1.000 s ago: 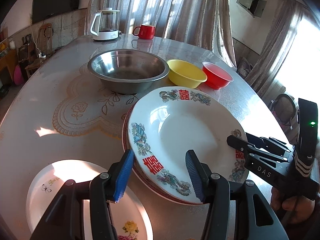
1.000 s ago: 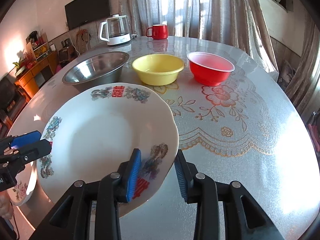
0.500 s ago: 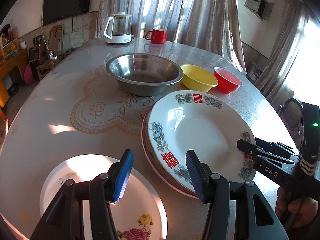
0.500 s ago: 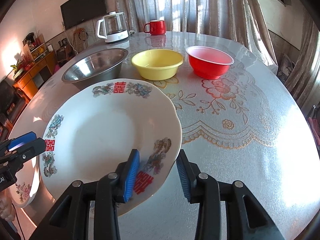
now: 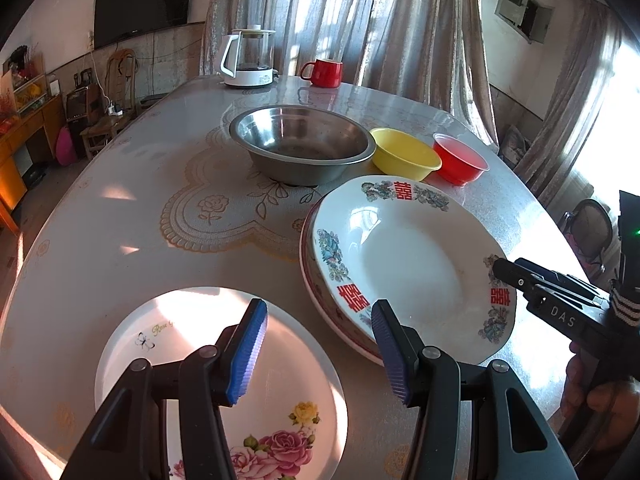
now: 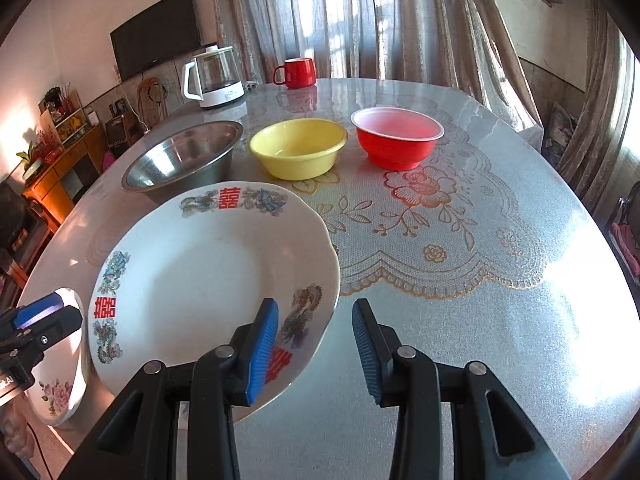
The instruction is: Organize plates and bowls
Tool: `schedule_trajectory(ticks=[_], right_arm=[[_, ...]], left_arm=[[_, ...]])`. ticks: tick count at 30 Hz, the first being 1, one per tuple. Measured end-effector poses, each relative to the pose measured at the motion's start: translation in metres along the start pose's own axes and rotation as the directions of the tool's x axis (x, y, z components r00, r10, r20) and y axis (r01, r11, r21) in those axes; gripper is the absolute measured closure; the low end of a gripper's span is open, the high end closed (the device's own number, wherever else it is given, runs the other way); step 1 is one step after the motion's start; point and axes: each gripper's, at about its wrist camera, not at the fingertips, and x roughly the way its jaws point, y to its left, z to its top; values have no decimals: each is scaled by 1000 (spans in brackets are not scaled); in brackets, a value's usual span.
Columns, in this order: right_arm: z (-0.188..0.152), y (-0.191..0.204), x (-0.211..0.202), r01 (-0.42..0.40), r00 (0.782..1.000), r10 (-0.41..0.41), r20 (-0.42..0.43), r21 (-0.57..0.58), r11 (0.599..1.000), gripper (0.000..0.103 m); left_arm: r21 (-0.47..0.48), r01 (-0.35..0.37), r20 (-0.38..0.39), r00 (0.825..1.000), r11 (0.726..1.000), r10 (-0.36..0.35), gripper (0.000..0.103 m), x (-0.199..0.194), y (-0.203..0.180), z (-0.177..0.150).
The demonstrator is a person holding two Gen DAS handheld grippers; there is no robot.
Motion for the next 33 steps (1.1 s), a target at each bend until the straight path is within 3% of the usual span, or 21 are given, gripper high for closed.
schedule_trajectory(ticks=[11, 18, 23, 28, 33], right_arm=[[0, 19, -19, -116, 992, 119, 47, -47, 992, 65], [-3, 33, -23, -207, 978, 209, 23, -57, 977, 65], [-6, 43, -26, -293, 956, 294, 1, -65, 954, 65], [-11, 59, -29, -422, 907, 420, -41, -79, 903, 65], [-19, 89, -34, -563, 826, 552, -116, -120, 817, 65]], left_arm=[[-27, -8, 14, 1000, 1000, 9, 48, -11, 10, -4], [-49, -23, 15, 1000, 999, 24, 48, -15, 19, -8], [-58, -35, 20, 999, 998, 36, 48, -17, 24, -9], [-77, -43, 24, 999, 996, 45, 48, -20, 33, -10], [-118, -71, 37, 996, 990, 76, 48, -27, 55, -11]])
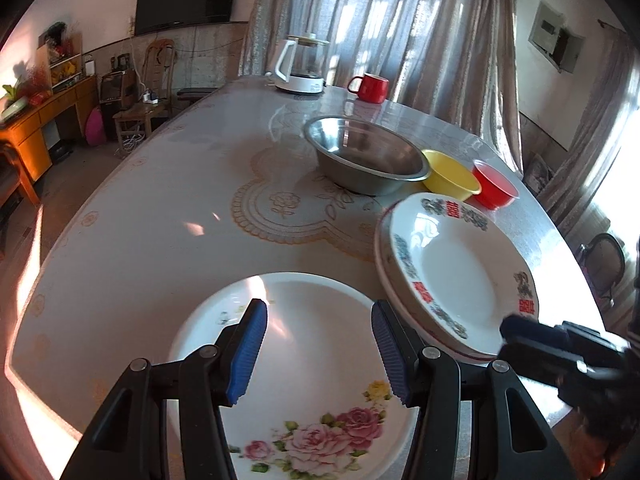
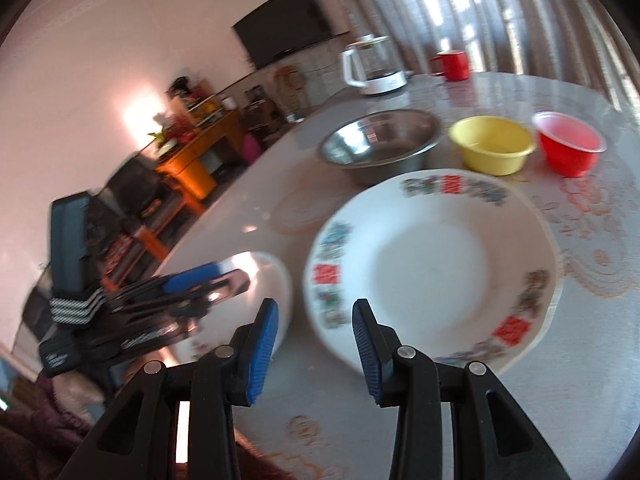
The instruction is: Organize plates and bowls
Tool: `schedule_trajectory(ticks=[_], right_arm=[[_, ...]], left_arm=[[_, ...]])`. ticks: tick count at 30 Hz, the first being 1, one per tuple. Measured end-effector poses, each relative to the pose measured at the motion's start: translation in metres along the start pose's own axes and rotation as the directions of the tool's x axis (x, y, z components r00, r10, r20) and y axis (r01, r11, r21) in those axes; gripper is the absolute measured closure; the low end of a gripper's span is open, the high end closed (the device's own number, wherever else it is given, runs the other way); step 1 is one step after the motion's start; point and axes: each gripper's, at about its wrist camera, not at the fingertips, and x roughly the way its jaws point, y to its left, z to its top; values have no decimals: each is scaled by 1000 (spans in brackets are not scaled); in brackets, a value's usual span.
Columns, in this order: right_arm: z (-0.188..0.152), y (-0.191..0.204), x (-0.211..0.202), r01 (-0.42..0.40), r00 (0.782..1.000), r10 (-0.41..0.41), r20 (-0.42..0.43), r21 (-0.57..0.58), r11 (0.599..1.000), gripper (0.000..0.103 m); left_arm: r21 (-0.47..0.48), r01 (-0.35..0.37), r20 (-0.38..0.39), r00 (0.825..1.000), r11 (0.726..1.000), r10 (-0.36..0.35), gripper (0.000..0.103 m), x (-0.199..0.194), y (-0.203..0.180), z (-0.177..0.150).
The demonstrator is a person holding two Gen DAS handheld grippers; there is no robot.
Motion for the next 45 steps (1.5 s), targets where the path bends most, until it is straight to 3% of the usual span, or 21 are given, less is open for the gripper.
schedule_trajectory(ticks=[7, 14, 22, 45], right_arm=[[-12, 26, 31, -105, 988, 102, -112, -26, 994, 65], [-20, 27, 55, -80, 982, 76, -170, -14, 997, 65], [-21, 25, 64, -37, 981, 32, -190, -22, 999, 64], [-18, 22, 82, -27, 977, 27, -213, 0, 1000, 64]], left_arm=[[-38, -45, 27, 999, 998, 46, 48, -12, 34, -4], [-48, -65, 40, 997, 997, 67, 48, -18, 60, -18], [-55, -28, 42, 999, 998, 30, 48, -23, 78, -33], [-43, -5, -17, 1000, 999, 5, 50, -7, 78, -44]])
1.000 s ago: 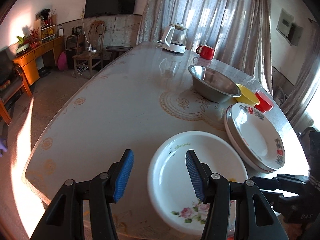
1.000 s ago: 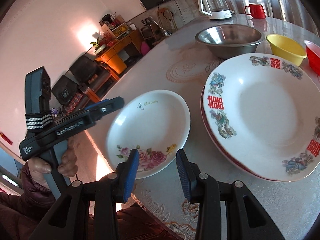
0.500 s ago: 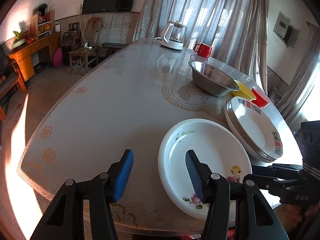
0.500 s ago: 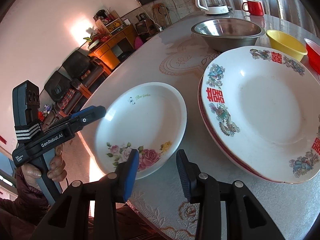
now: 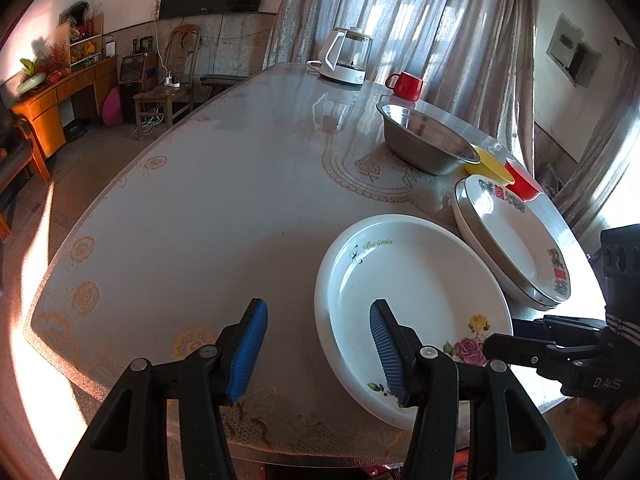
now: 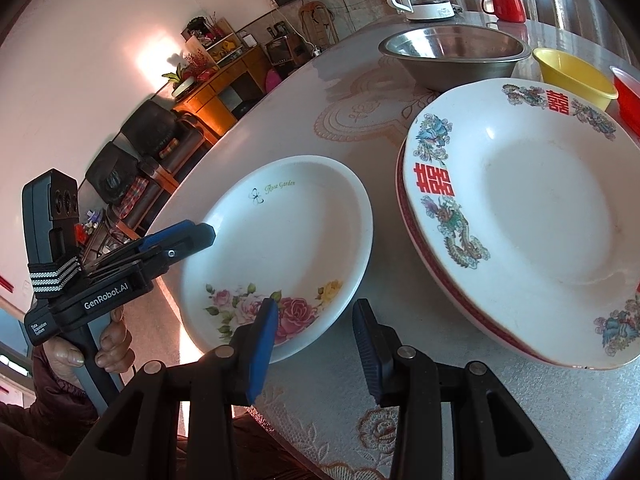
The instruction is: Organize plates and bowls
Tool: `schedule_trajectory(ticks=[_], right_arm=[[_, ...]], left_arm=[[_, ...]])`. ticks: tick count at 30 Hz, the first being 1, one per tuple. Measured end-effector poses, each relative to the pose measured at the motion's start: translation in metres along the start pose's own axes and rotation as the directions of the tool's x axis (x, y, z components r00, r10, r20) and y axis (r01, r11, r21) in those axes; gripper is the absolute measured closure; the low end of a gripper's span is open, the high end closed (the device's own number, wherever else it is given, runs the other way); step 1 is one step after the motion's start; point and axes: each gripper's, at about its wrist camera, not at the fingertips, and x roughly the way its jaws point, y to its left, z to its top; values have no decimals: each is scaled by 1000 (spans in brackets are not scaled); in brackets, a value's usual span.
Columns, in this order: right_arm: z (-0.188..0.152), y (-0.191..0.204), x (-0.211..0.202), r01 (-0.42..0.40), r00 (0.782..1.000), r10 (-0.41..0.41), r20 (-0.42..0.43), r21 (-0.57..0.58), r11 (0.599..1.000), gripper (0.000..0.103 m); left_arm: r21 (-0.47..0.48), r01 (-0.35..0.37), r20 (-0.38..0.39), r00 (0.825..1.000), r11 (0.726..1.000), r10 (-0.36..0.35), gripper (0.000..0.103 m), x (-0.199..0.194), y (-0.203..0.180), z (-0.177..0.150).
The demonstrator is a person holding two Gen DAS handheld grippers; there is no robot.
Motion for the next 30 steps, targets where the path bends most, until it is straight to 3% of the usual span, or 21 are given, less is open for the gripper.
schedule_trajectory(ticks=[9, 11, 14, 17, 20, 30], right_arm=[[0, -3, 2, -11, 1000, 11, 13, 7, 1000, 64], [1, -2, 4, -8, 1000, 8, 18, 0, 1000, 65], [2, 4, 6, 20, 999, -19, 28, -31, 999, 68], [3, 6, 7, 40, 998, -38, 40, -44, 998, 72], [3, 7, 7, 66, 997, -64, 44, -49, 997, 75], [6, 12, -7, 82, 992, -75, 99, -72, 994, 75]], left_arm=[[15, 1, -41, 999, 1000, 0, 51, 10, -4, -3], [24, 5, -40, 999, 1000, -4, 65, 10, -6, -4], [58, 5, -28, 1000, 998, -4, 69, 11, -11, -8], [78, 2, -15, 1000, 997, -1, 69, 11, -16, -11], [37, 47, -15, 999, 998, -46, 69, 9, -9, -10], [41, 95, 49, 994, 995, -97, 69, -10, -10, -8]])
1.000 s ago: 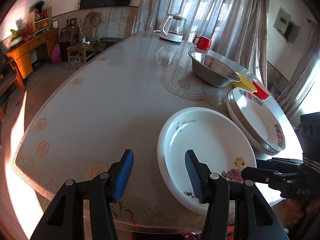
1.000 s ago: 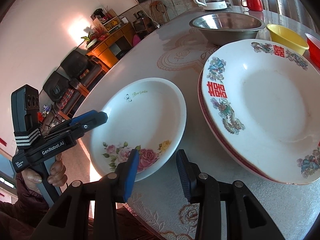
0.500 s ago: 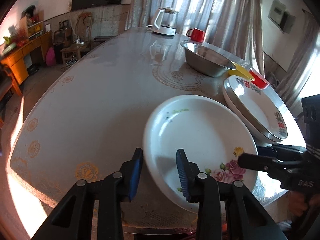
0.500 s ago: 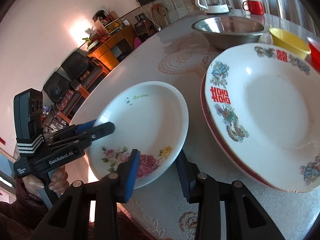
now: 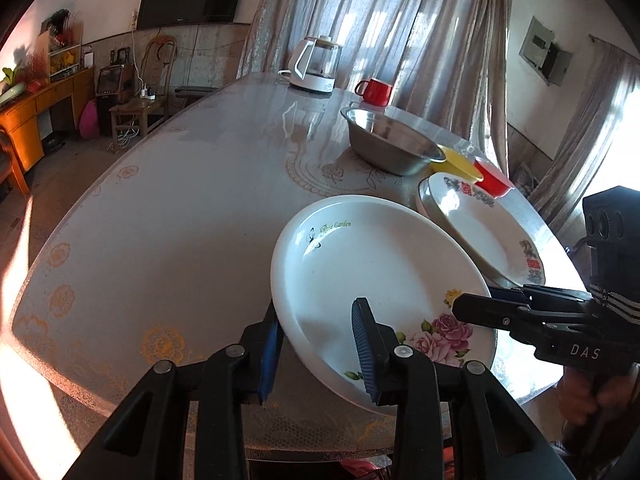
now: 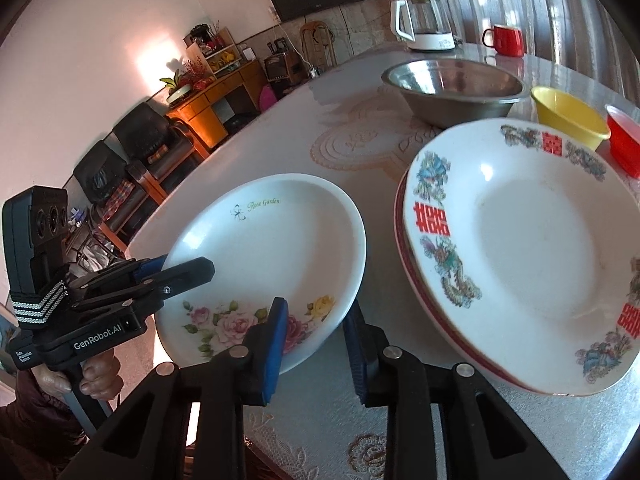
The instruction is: Organize plates and bowls
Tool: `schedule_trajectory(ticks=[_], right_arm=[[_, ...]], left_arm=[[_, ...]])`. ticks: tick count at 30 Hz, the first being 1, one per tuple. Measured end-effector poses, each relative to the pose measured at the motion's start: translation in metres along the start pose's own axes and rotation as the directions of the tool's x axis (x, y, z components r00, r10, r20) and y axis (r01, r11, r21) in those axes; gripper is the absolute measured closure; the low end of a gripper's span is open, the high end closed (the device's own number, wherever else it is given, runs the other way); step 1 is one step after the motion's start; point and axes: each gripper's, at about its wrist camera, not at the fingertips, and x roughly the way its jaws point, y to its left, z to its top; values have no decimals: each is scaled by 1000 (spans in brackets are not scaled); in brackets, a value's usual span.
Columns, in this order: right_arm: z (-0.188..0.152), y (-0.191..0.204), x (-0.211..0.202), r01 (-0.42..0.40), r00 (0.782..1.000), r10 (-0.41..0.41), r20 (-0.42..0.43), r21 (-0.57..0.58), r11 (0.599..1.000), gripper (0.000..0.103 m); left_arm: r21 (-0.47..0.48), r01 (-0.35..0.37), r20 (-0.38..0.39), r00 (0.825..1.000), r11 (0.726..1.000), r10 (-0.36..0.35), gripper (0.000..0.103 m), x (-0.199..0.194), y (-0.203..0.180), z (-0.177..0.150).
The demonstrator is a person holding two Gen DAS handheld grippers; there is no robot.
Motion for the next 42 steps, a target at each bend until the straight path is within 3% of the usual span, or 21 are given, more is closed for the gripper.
schedule_trajectory(ticks=[12, 24, 35, 42], right_arm=[[7, -19, -40, 10, 995, -15, 99, 53, 999, 75], [4, -74, -82, 118, 972, -155, 178, 205, 972, 75], [-4, -116, -94, 201, 952, -266, 151, 346, 916, 75], [0, -123, -86, 268, 937, -327, 122, 351, 897, 75]], left_arm=[[39, 78, 50, 996, 996, -80, 69, -9, -35, 29], [164, 153, 14, 987, 975, -157, 63, 29, -112, 65], [196, 202, -83, 978, 959, -189, 63, 72, -153, 77], [196, 191, -122, 978, 962, -169, 62, 91, -156, 73]])
